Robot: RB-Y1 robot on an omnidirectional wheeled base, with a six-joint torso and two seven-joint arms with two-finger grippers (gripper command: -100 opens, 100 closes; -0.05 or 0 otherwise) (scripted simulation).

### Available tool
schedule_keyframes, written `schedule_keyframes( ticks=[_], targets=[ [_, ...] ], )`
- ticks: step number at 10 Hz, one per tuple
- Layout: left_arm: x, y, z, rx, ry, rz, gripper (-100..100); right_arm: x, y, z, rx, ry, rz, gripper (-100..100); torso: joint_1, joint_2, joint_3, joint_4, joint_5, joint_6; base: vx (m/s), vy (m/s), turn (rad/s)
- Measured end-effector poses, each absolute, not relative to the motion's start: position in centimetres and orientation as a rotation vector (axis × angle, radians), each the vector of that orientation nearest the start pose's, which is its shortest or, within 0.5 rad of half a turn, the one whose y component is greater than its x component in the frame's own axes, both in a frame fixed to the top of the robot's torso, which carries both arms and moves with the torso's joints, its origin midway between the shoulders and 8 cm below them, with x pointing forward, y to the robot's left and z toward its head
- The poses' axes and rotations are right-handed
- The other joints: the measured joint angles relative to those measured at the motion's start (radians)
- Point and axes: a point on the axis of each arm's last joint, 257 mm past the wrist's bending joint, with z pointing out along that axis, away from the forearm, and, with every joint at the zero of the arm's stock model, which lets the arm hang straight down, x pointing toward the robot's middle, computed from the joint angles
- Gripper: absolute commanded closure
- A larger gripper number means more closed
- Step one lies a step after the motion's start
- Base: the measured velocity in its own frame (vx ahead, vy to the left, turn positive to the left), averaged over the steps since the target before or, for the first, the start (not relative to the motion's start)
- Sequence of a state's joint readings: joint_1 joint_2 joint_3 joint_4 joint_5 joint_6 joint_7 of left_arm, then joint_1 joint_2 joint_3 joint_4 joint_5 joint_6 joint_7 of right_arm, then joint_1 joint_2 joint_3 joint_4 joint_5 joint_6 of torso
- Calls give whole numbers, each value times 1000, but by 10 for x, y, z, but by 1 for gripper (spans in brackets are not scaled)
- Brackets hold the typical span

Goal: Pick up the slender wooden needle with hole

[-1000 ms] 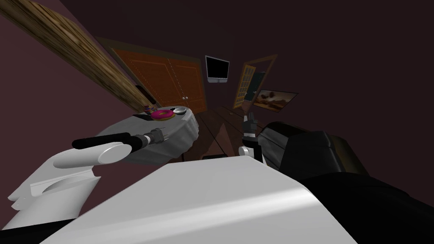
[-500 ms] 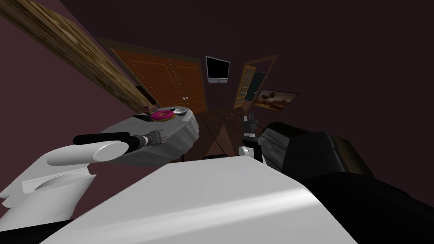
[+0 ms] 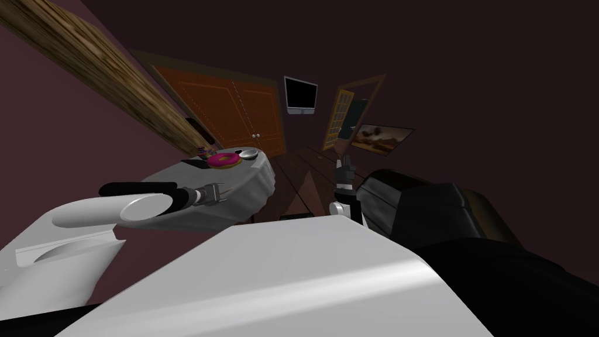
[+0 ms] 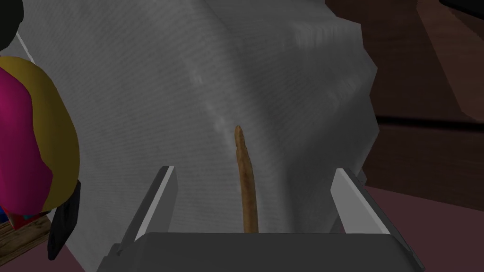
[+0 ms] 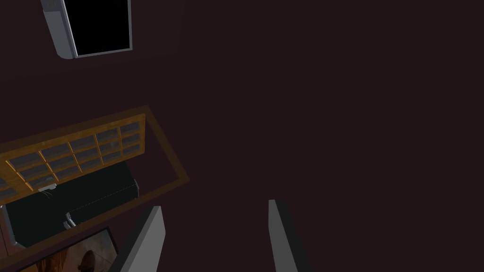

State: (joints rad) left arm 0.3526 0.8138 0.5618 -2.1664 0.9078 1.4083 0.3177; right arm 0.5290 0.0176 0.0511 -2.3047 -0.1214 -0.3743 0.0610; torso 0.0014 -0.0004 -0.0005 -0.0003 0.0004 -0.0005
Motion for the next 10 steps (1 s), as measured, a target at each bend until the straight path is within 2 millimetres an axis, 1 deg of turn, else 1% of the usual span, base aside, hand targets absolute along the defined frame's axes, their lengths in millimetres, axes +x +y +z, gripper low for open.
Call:
schedule_keyframes(
  ticks=[5, 10],
  targets=[
    [306, 494, -207, -2265, 1529, -464, -100, 358, -281, 0, 831, 635, 1338, 0, 1, -1, -1, 0, 0, 0, 40, 30, 3],
    [278, 505, -211, -2381, 1525, -328, -100, 358, -281, 0, 831, 635, 1338, 0, 0, -1, 0, 0, 0, 0, 39, 24, 2]
  ],
)
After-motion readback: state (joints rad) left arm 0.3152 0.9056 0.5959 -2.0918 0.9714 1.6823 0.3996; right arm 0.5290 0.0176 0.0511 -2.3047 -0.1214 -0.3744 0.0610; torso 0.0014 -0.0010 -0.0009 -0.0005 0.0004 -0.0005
